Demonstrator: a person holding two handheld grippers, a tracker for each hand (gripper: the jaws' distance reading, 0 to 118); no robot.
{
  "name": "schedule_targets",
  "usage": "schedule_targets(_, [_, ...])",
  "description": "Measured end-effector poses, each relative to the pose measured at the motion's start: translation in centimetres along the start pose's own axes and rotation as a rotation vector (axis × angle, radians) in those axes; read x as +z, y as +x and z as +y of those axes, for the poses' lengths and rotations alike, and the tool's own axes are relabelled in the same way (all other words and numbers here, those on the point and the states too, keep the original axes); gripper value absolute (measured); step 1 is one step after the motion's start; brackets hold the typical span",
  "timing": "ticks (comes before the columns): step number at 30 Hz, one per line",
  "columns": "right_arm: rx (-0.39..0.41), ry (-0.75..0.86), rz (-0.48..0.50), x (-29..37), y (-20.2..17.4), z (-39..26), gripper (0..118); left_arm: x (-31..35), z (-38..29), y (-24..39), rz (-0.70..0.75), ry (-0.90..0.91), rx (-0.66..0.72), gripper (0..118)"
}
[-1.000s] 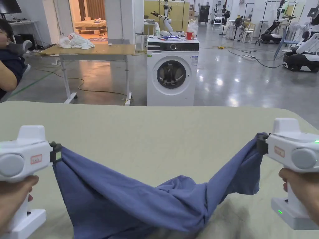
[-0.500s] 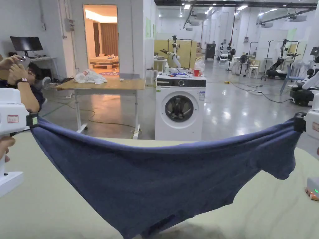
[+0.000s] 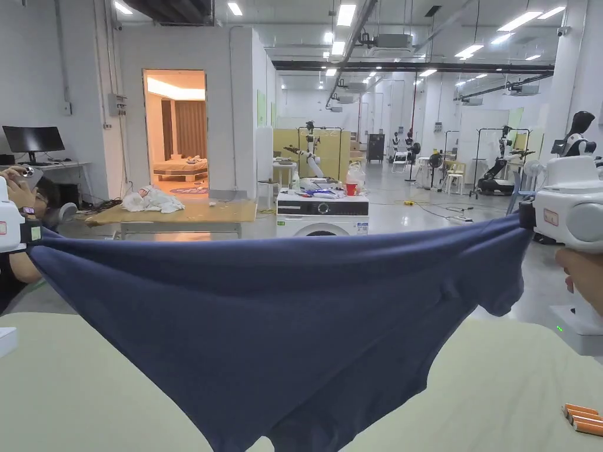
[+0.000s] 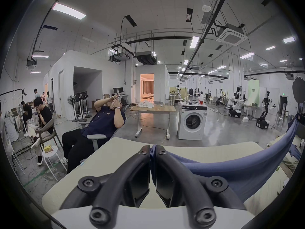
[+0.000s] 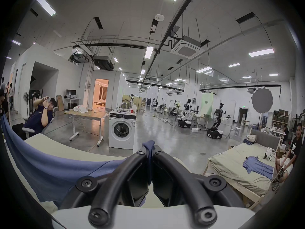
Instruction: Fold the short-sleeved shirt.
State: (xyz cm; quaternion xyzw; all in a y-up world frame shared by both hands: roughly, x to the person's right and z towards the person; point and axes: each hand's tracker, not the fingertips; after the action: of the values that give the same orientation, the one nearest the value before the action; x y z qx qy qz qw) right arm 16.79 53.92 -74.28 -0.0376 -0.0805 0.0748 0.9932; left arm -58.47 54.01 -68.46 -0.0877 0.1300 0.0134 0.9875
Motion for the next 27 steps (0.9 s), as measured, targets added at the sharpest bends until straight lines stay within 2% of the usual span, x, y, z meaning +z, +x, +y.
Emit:
schedule_targets(6, [0.008,-0.03,0.004,0.6,-0.3,-3.9,0,0.3,-3.4,-0.1,-0.012,-0.012,0.028,0])
schedule_targets(10, [-0.009,-0.075,0.002,2.0,-0.7,-9.4,0,0.9,-9.0,-0.2,-0.033,-0.051,0.029,0])
schedule_targets(12, [0.04,-0.114,0.006,3.0,-1.1,-12.2,0,1.2,-12.1,-0.4,-0.041,-0.088,0.032,0])
schedule_targets(15, [0.055,-0.143,0.011,4.7,-1.3,-16.2,0,2.4,-16.9,-1.0,-0.064,-0.144,0.056,0])
schedule_targets(20, [0.069,-0.197,0.01,7.6,-0.5,-21.5,0,6.0,-22.8,-2.3,-0.069,-0.186,0.092,0])
schedule_targets(27, [0.073,-0.246,0.012,14.1,0.6,-25.6,0,12.6,-27.9,-3.9,-0.076,-0.206,0.091,0])
